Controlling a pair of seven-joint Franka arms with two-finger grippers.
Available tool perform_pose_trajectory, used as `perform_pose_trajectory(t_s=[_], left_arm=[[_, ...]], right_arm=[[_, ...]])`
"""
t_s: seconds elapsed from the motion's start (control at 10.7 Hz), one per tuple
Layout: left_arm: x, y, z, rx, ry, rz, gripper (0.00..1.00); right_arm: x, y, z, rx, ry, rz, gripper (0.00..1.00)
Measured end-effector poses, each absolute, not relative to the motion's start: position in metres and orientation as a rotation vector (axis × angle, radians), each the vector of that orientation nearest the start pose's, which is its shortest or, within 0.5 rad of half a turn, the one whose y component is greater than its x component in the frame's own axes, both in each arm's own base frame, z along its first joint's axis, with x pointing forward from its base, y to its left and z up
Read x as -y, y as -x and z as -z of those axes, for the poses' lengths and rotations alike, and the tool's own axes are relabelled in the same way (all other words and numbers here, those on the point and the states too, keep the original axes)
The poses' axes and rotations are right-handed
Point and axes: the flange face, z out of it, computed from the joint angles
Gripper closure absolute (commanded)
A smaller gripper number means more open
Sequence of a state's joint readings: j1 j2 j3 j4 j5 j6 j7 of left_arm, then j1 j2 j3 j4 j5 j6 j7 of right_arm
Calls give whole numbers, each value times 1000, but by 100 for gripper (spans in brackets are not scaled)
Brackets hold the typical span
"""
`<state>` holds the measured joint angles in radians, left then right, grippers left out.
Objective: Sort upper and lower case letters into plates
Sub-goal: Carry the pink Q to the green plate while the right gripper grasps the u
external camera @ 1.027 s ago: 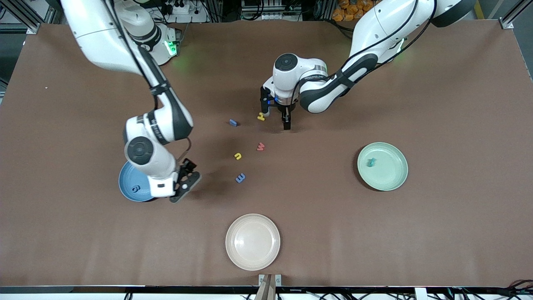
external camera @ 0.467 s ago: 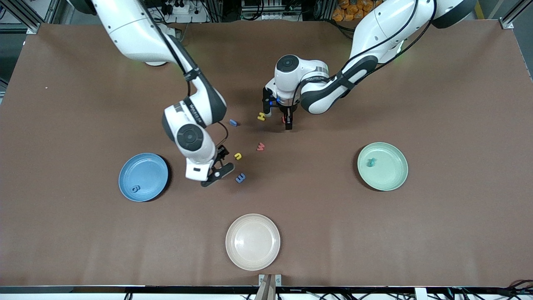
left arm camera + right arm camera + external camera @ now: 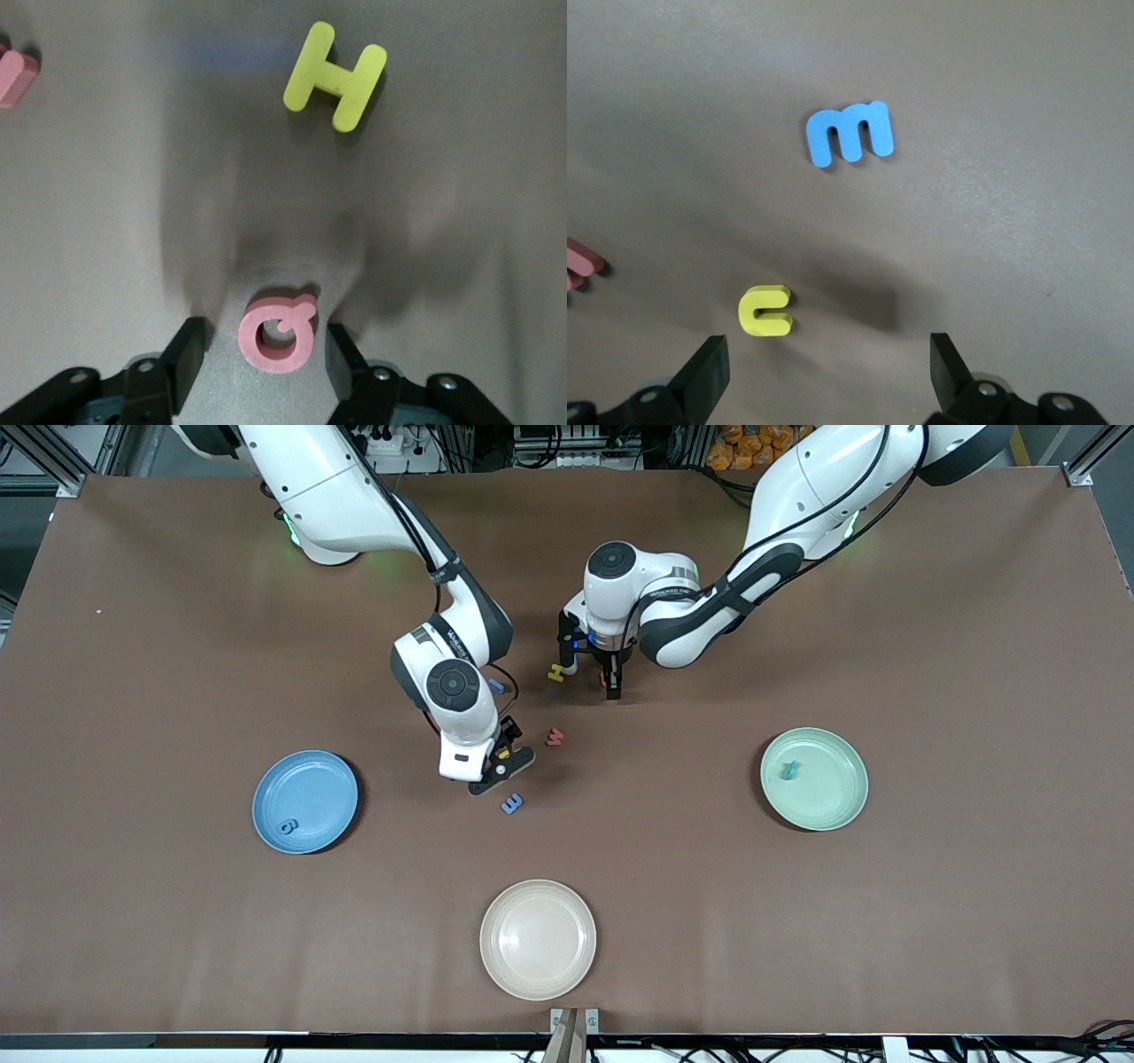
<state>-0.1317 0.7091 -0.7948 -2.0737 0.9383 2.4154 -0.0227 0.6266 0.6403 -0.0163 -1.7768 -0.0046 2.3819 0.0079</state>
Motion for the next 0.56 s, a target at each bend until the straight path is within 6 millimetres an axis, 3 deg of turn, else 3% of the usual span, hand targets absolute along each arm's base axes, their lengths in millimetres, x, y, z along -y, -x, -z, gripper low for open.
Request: perform_pose_trajectory(t_s=[0.09, 0.28, 0.37, 0.56], left_arm=[[459, -341, -169, -2130, 2197, 61, 60], [460, -342, -170, -2128, 2200, 67, 92], [461, -345, -172, -2125, 2203, 76, 98], [459, -357, -175, -2100, 2219, 92, 100]], right_arm=[[-380, -534, -194, 952, 3016, -46, 0], [-379, -534, -194, 935, 3020, -47, 0], [-372, -539, -195, 916, 3028, -47, 0], [-355, -551, -195, 873, 3041, -48, 0]])
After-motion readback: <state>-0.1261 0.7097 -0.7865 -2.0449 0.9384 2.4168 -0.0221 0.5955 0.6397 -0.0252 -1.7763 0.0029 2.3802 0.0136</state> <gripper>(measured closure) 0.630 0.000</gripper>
